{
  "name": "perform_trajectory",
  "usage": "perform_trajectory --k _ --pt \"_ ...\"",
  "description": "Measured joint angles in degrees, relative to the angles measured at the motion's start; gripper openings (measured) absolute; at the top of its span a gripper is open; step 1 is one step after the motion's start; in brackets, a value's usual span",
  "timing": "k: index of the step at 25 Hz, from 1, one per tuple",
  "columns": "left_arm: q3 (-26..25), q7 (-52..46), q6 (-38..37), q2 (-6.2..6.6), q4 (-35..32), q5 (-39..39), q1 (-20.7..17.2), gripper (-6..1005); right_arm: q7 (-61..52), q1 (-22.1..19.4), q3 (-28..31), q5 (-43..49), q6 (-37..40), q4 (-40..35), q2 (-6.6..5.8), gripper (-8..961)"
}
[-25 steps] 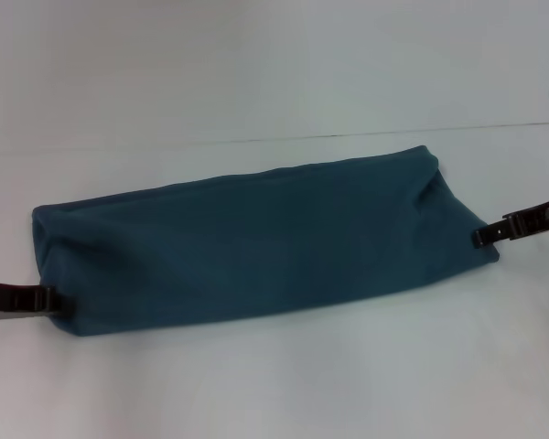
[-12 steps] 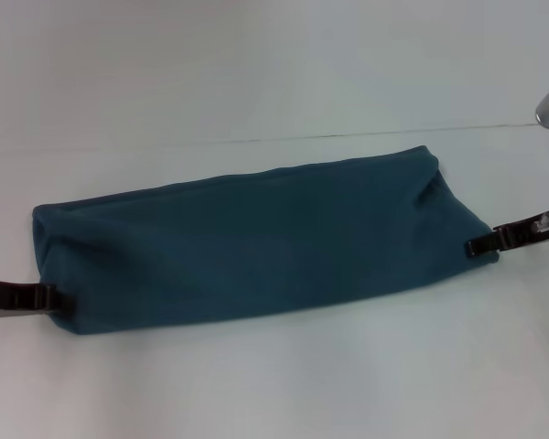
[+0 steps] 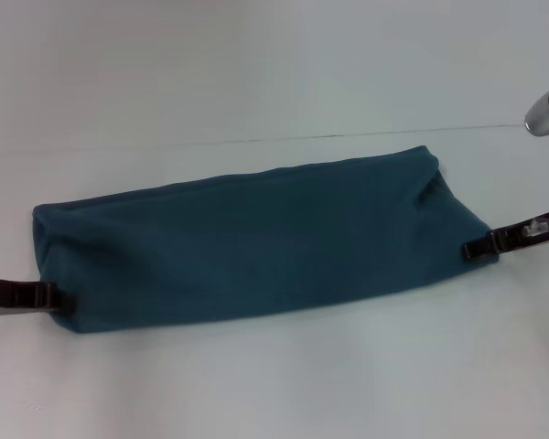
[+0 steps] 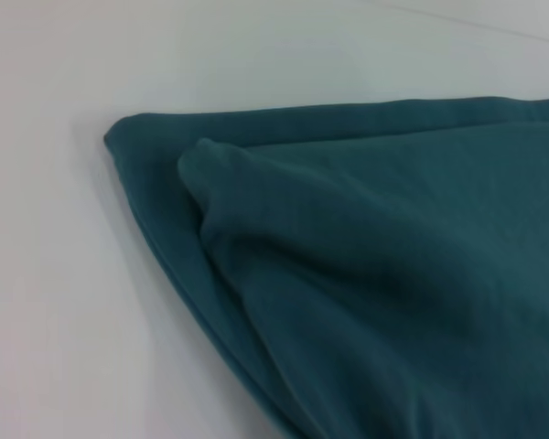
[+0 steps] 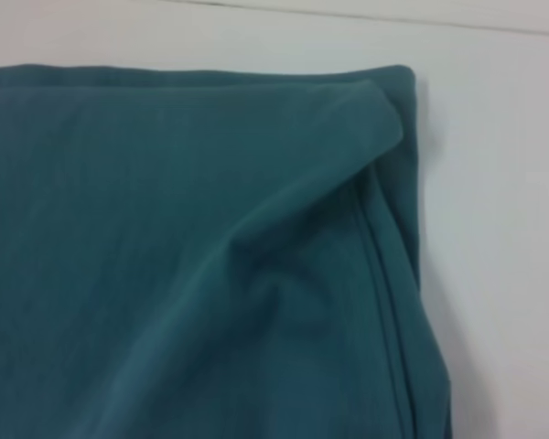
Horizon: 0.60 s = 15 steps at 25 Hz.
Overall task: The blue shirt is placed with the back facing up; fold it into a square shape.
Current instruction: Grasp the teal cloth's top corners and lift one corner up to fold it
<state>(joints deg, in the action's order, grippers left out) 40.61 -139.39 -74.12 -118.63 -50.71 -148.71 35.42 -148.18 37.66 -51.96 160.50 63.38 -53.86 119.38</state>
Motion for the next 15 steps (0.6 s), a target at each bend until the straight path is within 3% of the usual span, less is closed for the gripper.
perform_trajectory --k 4,15 --pt "0.0 0.0 -0.1 0.06 0.0 0.0 0.1 88 0.5 1.3 0.0 0.1 -1.3 3.4 -0.5 805" --pt "0.0 0.1 -0.1 0.23 -0.1 0.0 0.5 89 1.9 1.6 0.0 -0.3 -2.8 4.2 -0.16 318"
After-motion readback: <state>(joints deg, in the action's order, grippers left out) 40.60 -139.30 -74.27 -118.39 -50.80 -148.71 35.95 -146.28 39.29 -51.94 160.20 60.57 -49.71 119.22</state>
